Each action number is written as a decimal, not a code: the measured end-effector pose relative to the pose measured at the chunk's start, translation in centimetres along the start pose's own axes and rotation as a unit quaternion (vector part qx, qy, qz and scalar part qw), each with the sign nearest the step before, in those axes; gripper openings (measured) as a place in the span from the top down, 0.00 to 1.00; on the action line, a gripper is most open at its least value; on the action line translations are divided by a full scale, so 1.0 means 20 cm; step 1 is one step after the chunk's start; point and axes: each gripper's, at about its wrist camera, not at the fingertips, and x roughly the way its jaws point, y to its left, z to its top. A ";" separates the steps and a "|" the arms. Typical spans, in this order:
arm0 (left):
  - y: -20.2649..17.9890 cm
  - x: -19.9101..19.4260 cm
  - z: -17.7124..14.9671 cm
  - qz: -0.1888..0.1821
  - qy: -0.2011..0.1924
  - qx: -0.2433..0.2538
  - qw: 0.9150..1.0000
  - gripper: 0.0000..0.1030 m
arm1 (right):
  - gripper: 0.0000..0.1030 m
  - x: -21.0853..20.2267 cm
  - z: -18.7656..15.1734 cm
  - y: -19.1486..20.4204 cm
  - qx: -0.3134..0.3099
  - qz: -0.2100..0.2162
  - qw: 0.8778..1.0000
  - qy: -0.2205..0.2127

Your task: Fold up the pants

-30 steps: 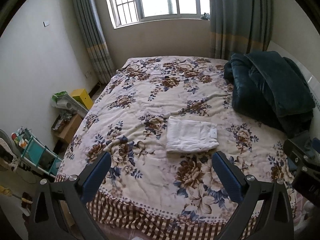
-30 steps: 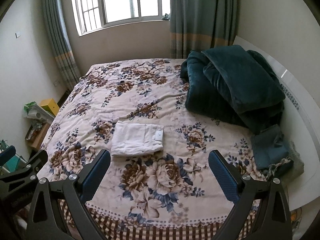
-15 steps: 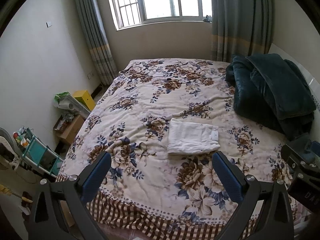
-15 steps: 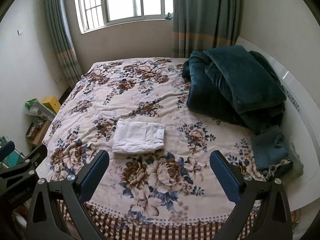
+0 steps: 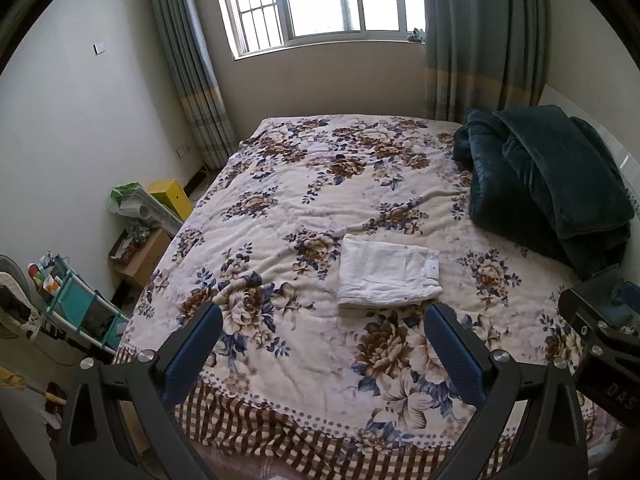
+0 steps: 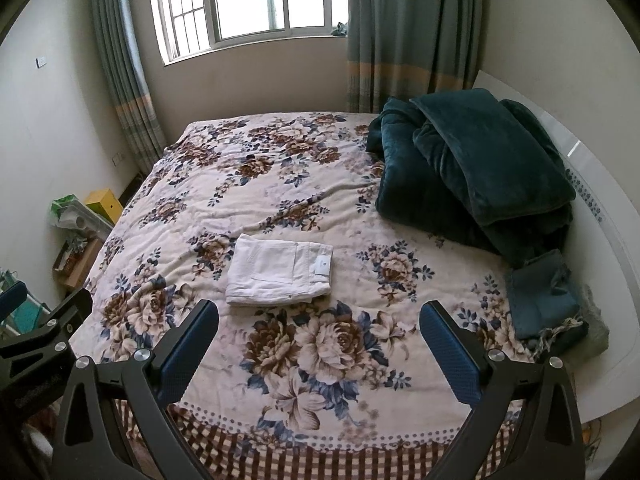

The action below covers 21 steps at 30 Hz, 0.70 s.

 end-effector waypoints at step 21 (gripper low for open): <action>0.02 -0.01 -0.02 0.001 -0.001 -0.009 1.000 0.00 | 0.01 0.01 0.03 0.01 -0.005 0.004 1.000 0.002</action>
